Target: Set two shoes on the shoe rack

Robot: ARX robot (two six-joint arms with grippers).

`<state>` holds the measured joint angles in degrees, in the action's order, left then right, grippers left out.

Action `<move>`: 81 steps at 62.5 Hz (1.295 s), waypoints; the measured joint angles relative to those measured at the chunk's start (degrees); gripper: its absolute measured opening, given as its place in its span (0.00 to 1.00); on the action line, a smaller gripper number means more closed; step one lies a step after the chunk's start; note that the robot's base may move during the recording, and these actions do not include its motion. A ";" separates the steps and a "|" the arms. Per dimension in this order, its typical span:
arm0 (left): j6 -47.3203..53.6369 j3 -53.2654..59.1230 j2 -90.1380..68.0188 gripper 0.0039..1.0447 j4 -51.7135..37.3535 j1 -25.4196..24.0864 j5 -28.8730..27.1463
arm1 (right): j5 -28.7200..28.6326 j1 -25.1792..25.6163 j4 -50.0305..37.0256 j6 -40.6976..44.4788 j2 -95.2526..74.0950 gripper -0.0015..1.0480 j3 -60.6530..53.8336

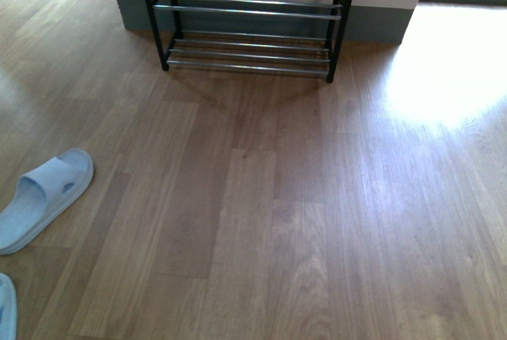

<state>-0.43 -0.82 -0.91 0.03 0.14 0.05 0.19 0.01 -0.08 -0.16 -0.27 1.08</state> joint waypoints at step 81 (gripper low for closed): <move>0.00 0.00 0.00 0.91 0.00 0.00 -0.04 | -0.20 0.04 0.11 0.00 0.04 0.91 0.00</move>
<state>-0.43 -0.82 -0.91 0.03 0.14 0.01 -0.01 0.05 0.03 -0.16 -0.23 1.08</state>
